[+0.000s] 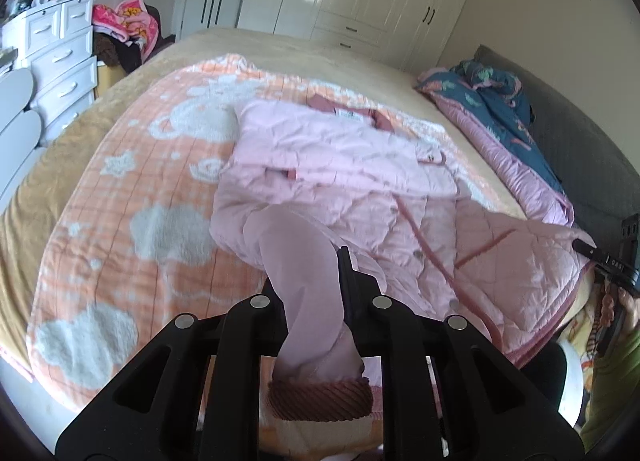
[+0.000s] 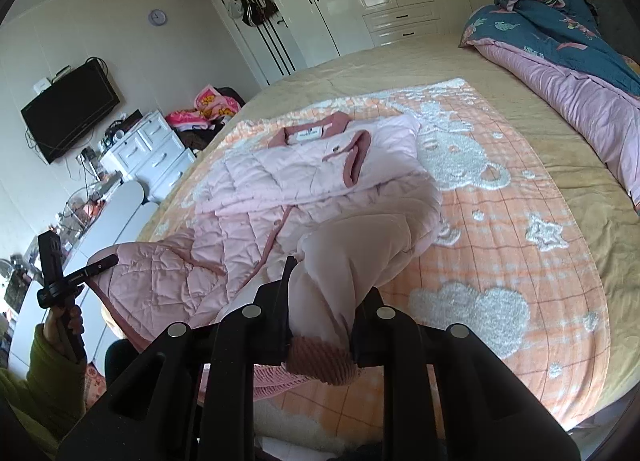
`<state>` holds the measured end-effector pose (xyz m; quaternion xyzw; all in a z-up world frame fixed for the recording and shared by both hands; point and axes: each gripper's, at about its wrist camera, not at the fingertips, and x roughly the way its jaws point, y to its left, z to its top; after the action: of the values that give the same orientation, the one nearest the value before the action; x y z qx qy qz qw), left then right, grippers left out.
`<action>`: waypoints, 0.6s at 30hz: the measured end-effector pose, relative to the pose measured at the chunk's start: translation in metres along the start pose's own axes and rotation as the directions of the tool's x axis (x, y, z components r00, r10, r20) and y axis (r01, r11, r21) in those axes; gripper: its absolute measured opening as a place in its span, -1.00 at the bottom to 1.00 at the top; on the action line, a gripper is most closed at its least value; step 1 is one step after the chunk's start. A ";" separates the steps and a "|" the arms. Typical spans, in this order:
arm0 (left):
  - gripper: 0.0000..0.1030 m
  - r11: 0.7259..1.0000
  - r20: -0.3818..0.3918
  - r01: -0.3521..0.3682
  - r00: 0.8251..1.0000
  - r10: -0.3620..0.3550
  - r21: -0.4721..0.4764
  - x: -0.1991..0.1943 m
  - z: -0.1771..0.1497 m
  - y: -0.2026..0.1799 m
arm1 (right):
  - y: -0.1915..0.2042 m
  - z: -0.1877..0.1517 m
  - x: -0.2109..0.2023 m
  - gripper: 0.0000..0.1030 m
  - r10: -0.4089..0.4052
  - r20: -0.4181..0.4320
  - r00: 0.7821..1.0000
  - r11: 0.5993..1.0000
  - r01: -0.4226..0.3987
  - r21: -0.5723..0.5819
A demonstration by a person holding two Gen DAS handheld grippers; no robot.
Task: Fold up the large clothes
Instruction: 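Lift the hem with both grippers and fold it up onto the collar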
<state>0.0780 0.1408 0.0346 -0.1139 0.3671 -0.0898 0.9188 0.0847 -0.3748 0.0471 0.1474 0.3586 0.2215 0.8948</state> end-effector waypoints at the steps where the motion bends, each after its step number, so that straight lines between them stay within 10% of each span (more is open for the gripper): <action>1: -0.82 1.000 0.009 -0.001 1.000 0.001 -0.003 0.000 0.005 0.000 | 0.000 0.003 -0.001 -0.61 0.002 0.006 1.000 1.000 -0.002 0.001; 18: -0.82 0.999 0.084 0.009 0.996 -0.006 -0.040 0.000 0.062 0.001 | 0.001 0.058 0.004 -0.62 0.031 0.080 0.996 0.999 -0.032 0.022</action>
<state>0.1211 0.1503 0.0776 -0.1373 0.3293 -0.0811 0.9307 0.1282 -0.3777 0.0855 0.1724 0.3227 0.2252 0.9030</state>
